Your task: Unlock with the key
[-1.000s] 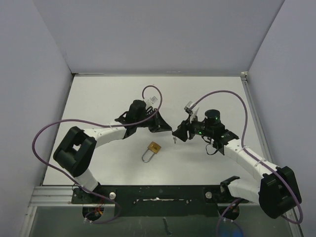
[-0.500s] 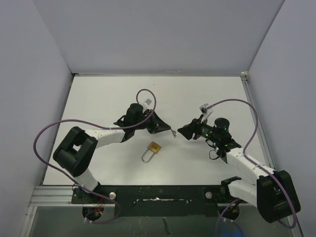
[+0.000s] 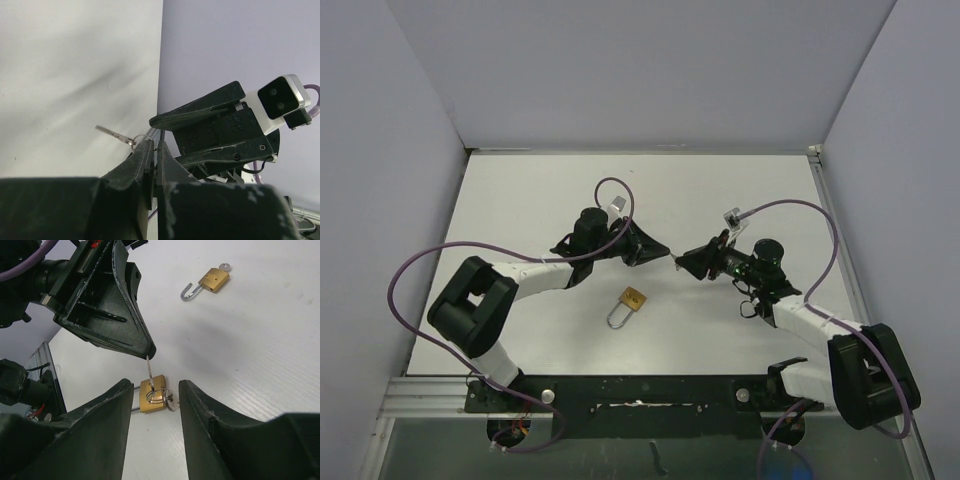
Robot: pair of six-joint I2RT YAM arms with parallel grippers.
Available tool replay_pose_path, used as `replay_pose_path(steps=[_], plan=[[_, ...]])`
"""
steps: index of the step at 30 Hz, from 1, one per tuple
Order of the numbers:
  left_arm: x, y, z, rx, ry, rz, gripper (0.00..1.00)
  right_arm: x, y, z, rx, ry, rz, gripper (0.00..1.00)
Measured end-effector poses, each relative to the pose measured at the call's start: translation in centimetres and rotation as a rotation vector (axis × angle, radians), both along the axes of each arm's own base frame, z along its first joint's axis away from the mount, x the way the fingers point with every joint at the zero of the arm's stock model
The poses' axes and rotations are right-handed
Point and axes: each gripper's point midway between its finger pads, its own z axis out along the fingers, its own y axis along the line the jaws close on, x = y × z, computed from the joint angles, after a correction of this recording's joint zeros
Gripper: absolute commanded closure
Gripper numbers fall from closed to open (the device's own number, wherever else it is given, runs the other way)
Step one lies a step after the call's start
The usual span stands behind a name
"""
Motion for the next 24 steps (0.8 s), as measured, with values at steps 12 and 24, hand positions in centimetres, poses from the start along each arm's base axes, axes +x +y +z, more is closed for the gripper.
replay_pose_path(steps=[12, 24], plan=[[-0.13, -0.22, 0.61, -0.041, 0.013, -0.005, 1.00, 0.12, 0.34, 0.07, 0.012, -0.016, 0.021, 0.71], [-0.11, -0.30, 0.26, -0.042, 0.024, -0.006, 1.00, 0.23, 0.55, 0.22, 0.028, -0.018, 0.029, 0.92]])
